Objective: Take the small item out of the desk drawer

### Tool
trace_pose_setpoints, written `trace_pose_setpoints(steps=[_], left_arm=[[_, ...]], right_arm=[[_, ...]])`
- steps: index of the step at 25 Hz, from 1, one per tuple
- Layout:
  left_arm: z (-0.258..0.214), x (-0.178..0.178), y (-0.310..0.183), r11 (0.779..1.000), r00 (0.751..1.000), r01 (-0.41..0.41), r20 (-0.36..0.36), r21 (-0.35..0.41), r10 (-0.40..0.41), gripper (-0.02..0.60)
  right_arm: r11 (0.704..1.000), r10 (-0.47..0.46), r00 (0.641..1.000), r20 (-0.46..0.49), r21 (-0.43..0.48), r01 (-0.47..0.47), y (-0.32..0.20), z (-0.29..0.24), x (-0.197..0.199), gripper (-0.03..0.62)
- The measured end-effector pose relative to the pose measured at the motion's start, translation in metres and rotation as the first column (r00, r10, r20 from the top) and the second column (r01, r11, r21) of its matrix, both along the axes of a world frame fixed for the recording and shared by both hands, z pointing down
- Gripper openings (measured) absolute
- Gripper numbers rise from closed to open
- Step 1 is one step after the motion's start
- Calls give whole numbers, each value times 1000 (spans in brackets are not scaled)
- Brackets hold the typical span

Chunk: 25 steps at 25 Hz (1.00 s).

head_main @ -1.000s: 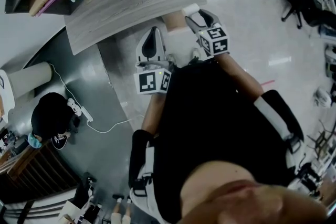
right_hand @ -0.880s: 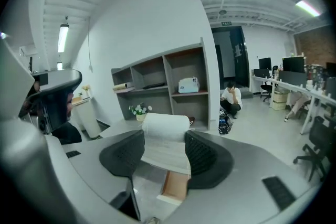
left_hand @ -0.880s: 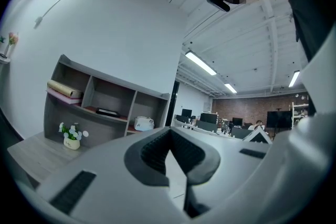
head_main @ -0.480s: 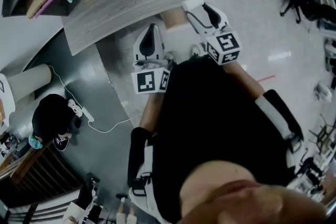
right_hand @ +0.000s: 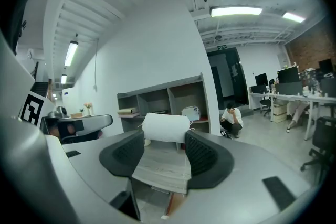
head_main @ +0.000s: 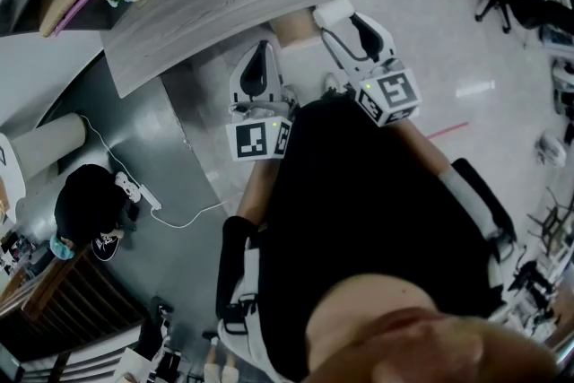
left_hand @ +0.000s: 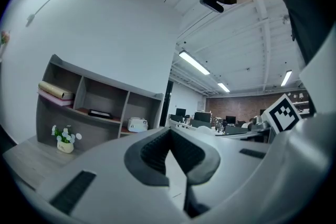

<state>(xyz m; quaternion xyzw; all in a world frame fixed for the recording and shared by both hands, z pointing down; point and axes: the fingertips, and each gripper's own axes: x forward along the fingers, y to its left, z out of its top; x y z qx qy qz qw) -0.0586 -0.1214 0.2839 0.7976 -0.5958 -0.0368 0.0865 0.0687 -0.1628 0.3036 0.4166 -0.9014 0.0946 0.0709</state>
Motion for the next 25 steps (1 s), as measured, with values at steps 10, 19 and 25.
trace_pose_setpoints(steps=[10, 19, 25], left_arm=[[-1, -1, -6, 1000, 1000, -3, -1, -2, 3, -2], [1, 0, -10, 1000, 1000, -6, 1, -7, 6, -2], [2, 0, -12, 1000, 1000, -6, -1, -12, 6, -2]], right_arm=[[1000, -1, 1000, -12, -7, 1, -3, 3, 3, 245], [1000, -10, 1000, -16, -18, 10, -5, 8, 0, 245], [1000, -19, 1000, -20, -23, 18, -5, 11, -2, 245]])
